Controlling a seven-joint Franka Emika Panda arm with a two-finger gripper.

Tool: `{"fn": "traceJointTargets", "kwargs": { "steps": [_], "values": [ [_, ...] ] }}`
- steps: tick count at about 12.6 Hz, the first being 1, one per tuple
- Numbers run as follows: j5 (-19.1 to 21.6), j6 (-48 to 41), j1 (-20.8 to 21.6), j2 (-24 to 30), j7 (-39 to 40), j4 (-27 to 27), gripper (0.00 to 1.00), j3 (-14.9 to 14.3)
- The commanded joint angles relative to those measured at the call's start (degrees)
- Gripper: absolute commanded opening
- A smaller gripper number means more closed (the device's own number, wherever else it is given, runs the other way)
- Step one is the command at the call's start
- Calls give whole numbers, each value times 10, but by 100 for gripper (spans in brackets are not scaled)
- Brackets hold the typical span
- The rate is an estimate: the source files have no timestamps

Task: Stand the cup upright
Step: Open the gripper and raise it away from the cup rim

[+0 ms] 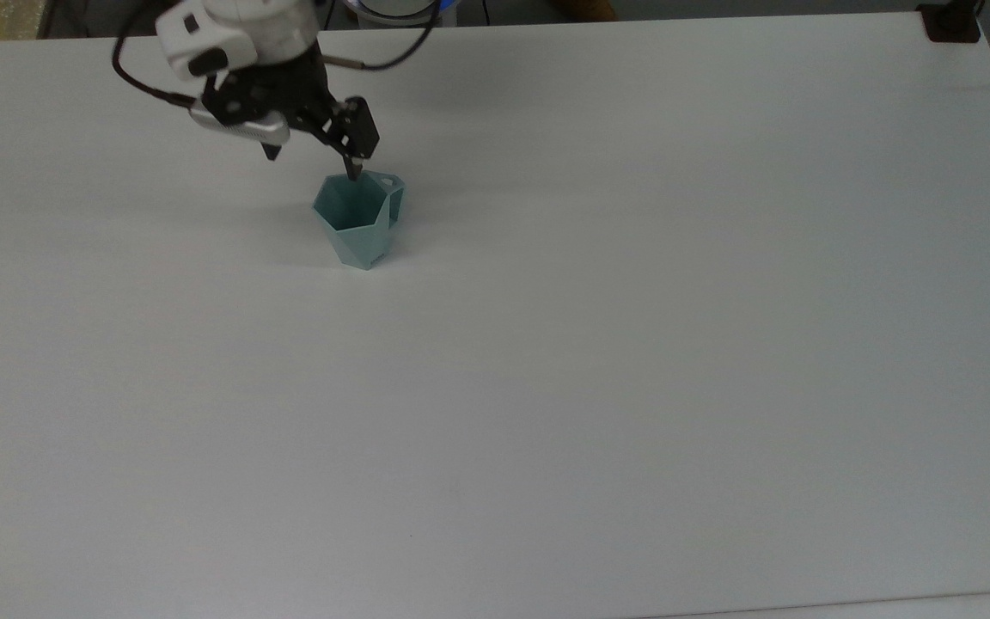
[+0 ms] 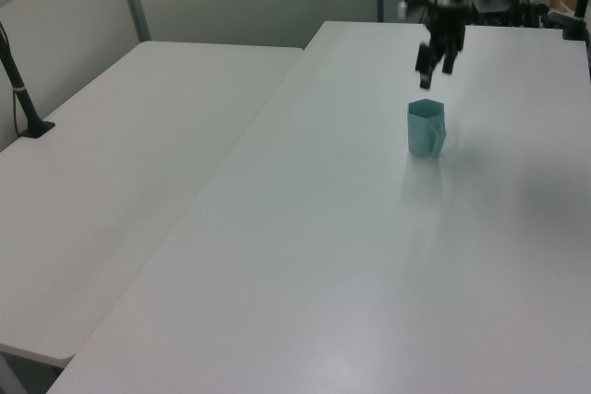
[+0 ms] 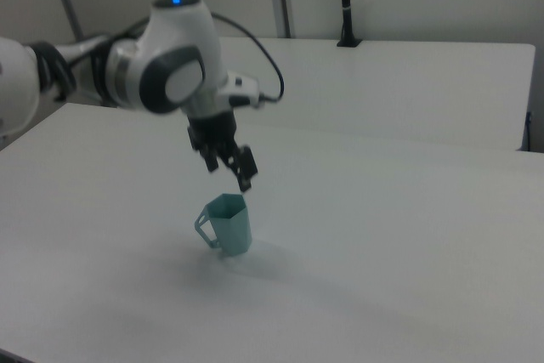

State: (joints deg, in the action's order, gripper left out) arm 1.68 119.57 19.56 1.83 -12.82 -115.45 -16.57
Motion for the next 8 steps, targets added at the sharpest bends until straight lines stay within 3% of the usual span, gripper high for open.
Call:
{"fn": "traceJointTargets", "kwargs": {
  "steps": [1,5,8],
  "values": [
    [-4,-127,1,5,23,130,100,-3],
    [-10,-262,-22,7,138,196,100,-6],
    [-14,-269,-20,12,141,201,100,-4]
  ]
}}
